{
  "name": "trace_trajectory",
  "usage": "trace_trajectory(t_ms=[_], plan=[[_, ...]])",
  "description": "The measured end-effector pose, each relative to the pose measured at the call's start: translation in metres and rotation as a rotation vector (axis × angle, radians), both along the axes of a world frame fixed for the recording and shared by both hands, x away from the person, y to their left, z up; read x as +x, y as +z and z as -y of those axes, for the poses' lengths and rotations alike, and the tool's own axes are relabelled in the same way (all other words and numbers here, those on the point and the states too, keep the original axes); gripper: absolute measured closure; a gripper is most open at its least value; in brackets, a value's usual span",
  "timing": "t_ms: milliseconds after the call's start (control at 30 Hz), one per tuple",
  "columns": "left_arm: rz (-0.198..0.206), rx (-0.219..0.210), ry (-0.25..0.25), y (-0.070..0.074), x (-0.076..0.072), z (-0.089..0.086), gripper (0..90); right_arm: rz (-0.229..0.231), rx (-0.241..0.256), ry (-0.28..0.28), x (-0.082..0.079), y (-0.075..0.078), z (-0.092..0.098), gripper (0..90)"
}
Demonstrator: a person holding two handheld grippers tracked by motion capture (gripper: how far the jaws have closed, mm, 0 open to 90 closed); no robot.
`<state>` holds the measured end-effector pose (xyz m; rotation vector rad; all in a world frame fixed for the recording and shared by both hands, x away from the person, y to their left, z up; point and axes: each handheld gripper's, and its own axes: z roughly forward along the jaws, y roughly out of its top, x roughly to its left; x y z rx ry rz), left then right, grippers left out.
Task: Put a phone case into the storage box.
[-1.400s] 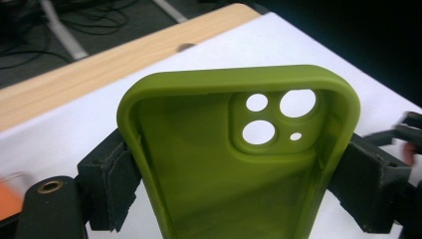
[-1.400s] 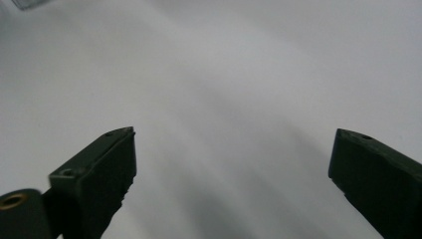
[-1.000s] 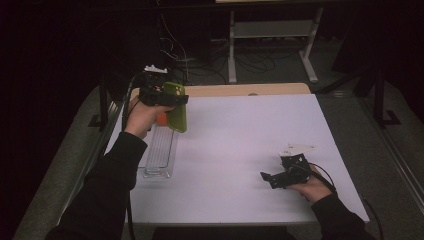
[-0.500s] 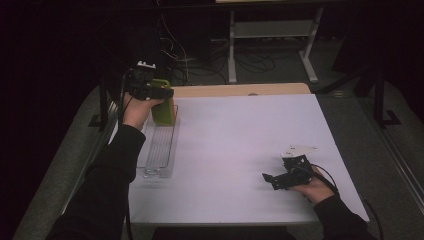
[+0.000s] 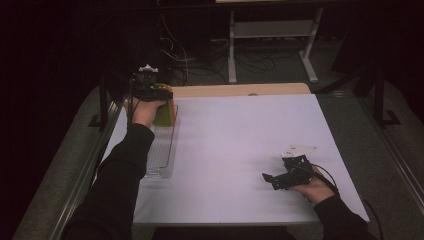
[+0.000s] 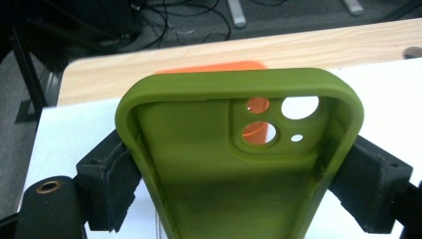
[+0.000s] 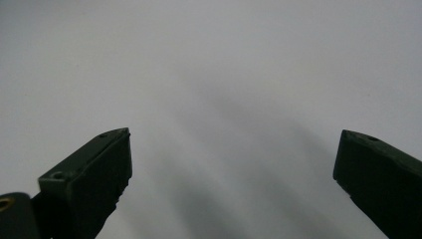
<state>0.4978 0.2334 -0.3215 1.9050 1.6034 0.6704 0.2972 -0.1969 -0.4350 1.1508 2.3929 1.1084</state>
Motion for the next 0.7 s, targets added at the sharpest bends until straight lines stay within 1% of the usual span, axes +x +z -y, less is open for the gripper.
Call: trace_trajectory(t_ms=[133, 200, 267, 300, 400, 433, 467, 533, 633, 700], plan=[[-0.006, 0.004, 0.016, -0.009, 0.002, -0.002, 14.4, 0.001, 0.001, 0.003, 0.000, 0.000, 0.000, 1.2], [-0.007, -0.011, 0.031, -0.015, 0.003, -0.001, 14.3, -0.002, 0.003, 0.004, 0.000, 0.000, 0.000, 1.2], [-0.018, 0.015, 0.021, -0.021, 0.003, -0.002, 14.2, 0.001, 0.001, 0.006, 0.000, 0.000, 0.000, 1.2], [-0.020, 0.011, 0.030, -0.023, 0.003, 0.000, 14.2, 0.001, 0.001, 0.006, 0.000, 0.001, 0.000, 1.2], [-0.011, 0.031, 0.030, -0.029, 0.003, 0.001, 14.2, 0.007, -0.005, 0.010, 0.000, 0.001, 0.000, 1.2], [-0.013, 0.036, 0.035, -0.030, 0.003, 0.001, 14.1, 0.006, -0.001, 0.008, -0.001, 0.001, 0.000, 1.2], [-0.015, 0.046, 0.035, -0.031, 0.003, 0.001, 14.1, 0.003, 0.003, 0.004, -0.001, 0.001, -0.001, 1.1], [-0.018, 0.045, 0.034, -0.033, 0.004, 0.002, 14.1, 0.003, 0.002, 0.006, -0.001, 0.001, -0.001, 1.2], [-0.002, 0.053, 0.034, -0.034, 0.005, 0.004, 14.0, 0.006, 0.001, 0.008, -0.001, 0.001, -0.001, 1.2], [0.001, 0.064, 0.040, -0.034, 0.005, 0.005, 13.9, 0.006, -0.002, 0.010, -0.001, 0.001, 0.000, 1.1]])
